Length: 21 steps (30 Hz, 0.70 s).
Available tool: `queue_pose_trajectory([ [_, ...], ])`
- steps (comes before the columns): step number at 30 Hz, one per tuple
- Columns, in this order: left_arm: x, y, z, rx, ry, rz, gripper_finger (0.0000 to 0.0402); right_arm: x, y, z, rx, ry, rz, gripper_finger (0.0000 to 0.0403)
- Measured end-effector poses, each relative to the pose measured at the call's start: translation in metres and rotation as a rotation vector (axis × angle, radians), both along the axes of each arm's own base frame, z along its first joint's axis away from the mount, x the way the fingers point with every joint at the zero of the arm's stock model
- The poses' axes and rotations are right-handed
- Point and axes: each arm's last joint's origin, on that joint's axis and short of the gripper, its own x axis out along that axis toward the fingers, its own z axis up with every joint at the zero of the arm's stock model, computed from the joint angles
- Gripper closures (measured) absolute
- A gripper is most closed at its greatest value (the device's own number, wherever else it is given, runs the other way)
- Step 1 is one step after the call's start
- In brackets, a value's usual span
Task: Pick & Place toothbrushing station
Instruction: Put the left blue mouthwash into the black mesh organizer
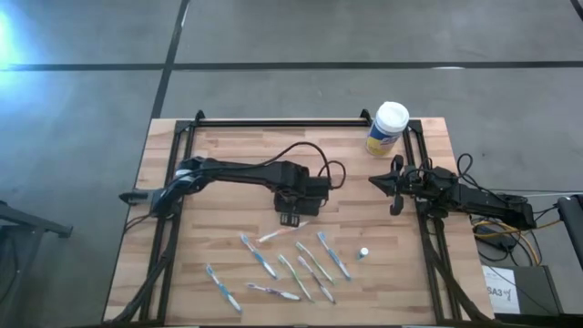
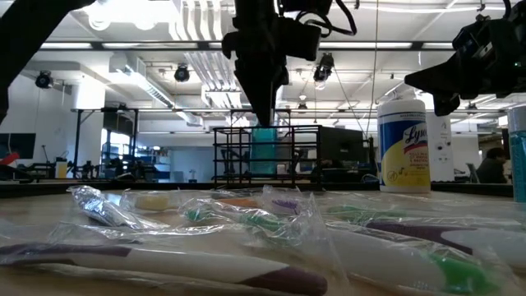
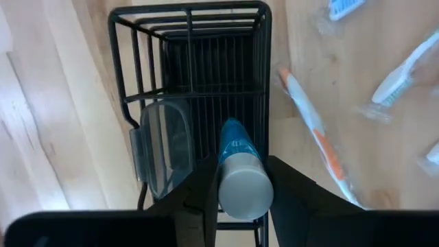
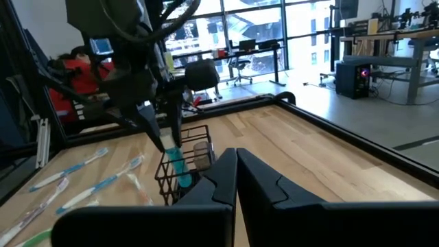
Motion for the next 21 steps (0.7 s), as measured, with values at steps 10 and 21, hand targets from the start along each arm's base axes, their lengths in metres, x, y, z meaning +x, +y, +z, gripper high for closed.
queue_pose_trajectory([
  [10, 0.0007, 0.0017, -0.0043, -0.002, -0.005, 0.003, 0.0305, 0.0, 0.0, 0.0001, 0.0, -0.001, 0.0, 0.0394],
  [21, 0.0015, 0.0029, -0.0045, 0.015, -0.004, -0.063, 0.0305, 0.0, 0.0, 0.0, 0.0, 0.0, 0.0, 0.0394],
])
